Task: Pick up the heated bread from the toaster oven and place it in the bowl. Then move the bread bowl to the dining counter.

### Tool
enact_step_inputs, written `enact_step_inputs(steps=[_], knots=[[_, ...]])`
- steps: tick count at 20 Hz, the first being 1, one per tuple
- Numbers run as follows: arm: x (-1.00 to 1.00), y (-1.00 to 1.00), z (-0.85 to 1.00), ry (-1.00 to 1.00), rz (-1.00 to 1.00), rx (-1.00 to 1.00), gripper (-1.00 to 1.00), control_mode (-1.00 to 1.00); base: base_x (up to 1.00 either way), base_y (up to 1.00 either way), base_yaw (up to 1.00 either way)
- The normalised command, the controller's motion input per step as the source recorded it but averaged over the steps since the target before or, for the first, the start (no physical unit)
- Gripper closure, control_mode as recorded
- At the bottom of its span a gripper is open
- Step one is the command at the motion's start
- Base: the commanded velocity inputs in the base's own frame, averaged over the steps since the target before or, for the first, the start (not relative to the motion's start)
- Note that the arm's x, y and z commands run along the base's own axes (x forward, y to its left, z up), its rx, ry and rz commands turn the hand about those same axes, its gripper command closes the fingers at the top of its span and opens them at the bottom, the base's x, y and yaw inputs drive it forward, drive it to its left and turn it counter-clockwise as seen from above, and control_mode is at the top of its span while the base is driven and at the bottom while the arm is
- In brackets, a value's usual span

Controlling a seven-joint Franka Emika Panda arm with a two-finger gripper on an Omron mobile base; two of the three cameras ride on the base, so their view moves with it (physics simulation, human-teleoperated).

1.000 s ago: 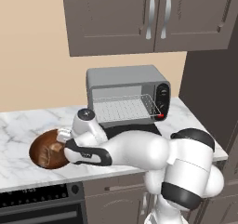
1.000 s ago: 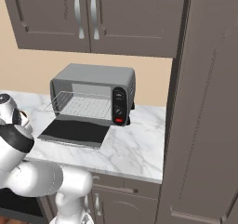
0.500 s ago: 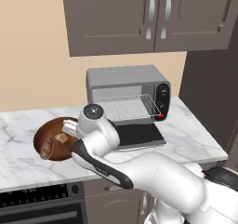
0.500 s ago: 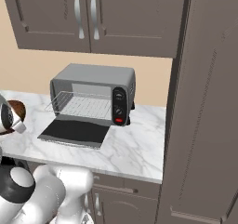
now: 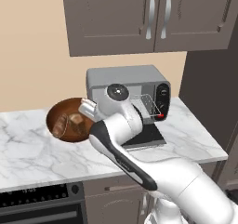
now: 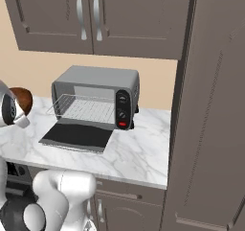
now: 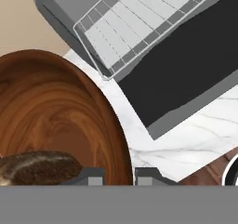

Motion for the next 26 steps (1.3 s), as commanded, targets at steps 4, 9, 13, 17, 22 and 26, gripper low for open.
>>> enact_step_inputs(steps=[4, 9, 13, 17, 22, 26], knots=[[-0.20, -0.64, 0.49, -0.02, 0.00, 0.10, 1.00, -1.00, 0.00, 0.00, 0.00], [-0.24, -0.45, 0.10, -0.01, 0.00, 0.01, 1.00, -1.00, 0.00, 0.00, 0.00], [0.00, 0.00, 0.00, 0.00, 0.00, 0.00, 1.00, 1.00, -0.94, -0.76, 0.20], [0.00, 0.00, 0.00, 0.00, 0.00, 0.00, 1.00, 1.00, -0.98, -0.48, 0.62], [0.00, 0.00, 0.00, 0.00, 0.00, 0.00, 1.00, 1.00, -0.30, 0.00, 0.91], [0.00, 0.00, 0.00, 0.00, 0.00, 0.00, 1.00, 1.00, 0.00, 0.20, 0.96]])
